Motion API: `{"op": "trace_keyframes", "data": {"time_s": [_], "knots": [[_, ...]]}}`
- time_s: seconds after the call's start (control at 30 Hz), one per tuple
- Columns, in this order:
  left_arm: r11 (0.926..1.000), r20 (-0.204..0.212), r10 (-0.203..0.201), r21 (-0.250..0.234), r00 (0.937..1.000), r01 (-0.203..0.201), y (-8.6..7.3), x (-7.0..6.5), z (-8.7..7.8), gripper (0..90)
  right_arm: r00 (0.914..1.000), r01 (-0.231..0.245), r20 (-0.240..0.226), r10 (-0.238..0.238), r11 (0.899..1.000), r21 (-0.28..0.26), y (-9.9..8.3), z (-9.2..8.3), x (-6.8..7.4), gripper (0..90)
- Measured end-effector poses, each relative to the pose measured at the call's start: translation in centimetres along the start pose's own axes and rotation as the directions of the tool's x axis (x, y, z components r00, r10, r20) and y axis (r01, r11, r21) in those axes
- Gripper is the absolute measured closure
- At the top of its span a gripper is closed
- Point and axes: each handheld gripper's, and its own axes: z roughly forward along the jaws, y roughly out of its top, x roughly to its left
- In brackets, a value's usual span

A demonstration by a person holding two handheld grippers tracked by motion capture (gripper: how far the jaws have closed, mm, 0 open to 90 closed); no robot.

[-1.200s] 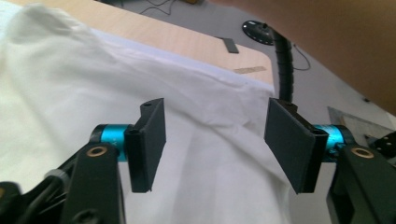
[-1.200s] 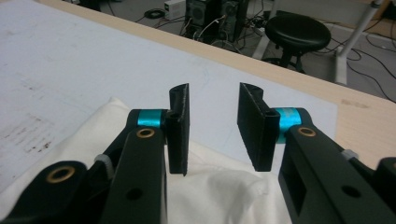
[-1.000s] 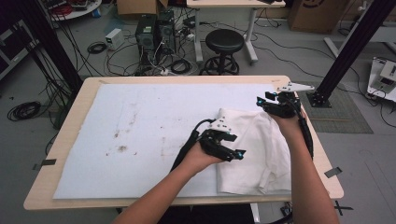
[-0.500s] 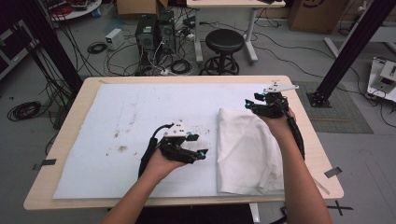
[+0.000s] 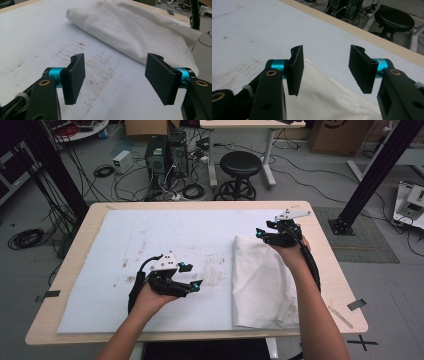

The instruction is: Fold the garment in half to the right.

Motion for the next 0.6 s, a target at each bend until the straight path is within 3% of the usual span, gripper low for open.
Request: {"op": "trace_keyframes", "data": {"time_s": [0.2, 0.3, 0.53, 0.6], "knots": [[0.9998, -0.005, -0.019, -0.004, 0.9998, 0.019, -0.4, 1.0, -1.6, 31.5, 1.0000, -0.001, -0.007, 0.001, 1.000, 0.009, -0.2, 0.6, 0.2, 41.5], [0.9995, -0.034, -0.031, -0.007, 0.9989, 0.031, -0.5, 1.9, -2.5, 31.2, 0.9998, 0.000, -0.022, 0.001, 1.000, 0.031, -0.7, 1.4, 0.4, 39.8], [0.9994, -0.041, -0.034, -0.002, 0.9986, 0.034, -0.8, 2.2, -2.7, 31.1, 0.9987, -0.009, -0.049, 0.014, 0.995, 0.095, -1.5, 3.2, 0.9, 43.1], [0.9993, -0.041, -0.037, -0.001, 0.9985, 0.037, -0.8, 2.3, -2.7, 31.1, 0.9978, -0.006, -0.064, 0.015, 0.991, 0.136, -1.9, 4.3, 1.3, 44.0]]}}
